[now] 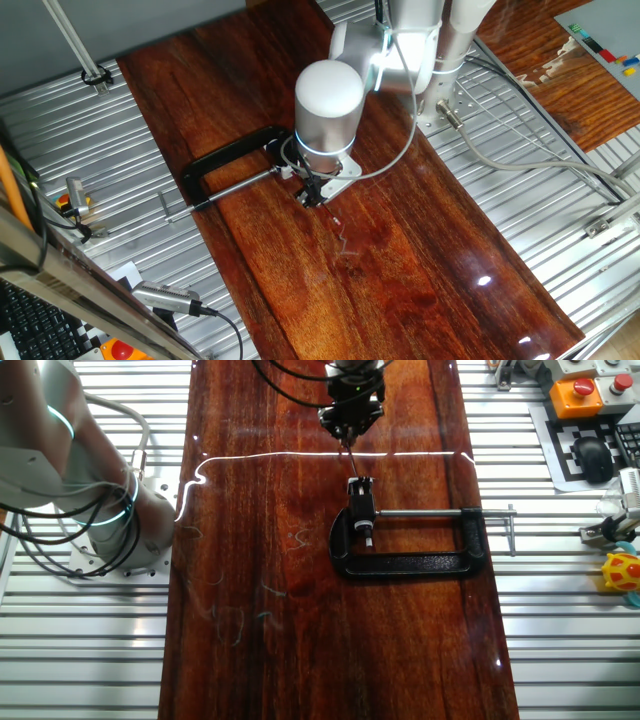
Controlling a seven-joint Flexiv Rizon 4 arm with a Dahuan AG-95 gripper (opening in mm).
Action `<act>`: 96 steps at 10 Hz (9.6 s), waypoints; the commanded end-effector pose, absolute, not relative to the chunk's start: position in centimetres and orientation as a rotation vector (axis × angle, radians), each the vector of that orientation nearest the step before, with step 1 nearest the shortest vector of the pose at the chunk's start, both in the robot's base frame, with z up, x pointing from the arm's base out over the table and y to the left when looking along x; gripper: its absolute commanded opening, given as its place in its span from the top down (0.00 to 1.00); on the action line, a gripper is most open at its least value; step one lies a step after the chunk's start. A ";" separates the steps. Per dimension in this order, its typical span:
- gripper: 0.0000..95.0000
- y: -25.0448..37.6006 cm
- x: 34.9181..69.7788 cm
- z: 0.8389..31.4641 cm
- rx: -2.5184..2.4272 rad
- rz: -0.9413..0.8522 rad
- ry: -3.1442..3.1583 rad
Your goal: Insert the pencil into the pencil sharpener
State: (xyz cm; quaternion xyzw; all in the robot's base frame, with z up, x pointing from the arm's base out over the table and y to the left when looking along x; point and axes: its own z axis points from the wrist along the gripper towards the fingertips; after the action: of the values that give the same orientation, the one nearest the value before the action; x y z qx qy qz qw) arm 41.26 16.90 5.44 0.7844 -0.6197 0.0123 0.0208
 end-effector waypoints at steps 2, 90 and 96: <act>1.00 16.1 41.4 5.5 2.446 0.034 -1.906; 1.00 14.8 42.3 5.3 2.474 -0.047 -1.946; 1.00 15.0 42.3 5.3 2.450 -0.018 -1.938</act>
State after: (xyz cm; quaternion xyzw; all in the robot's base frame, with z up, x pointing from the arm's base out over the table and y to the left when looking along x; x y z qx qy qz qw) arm 42.31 14.98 5.32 0.7836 -0.6211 -0.0056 0.0095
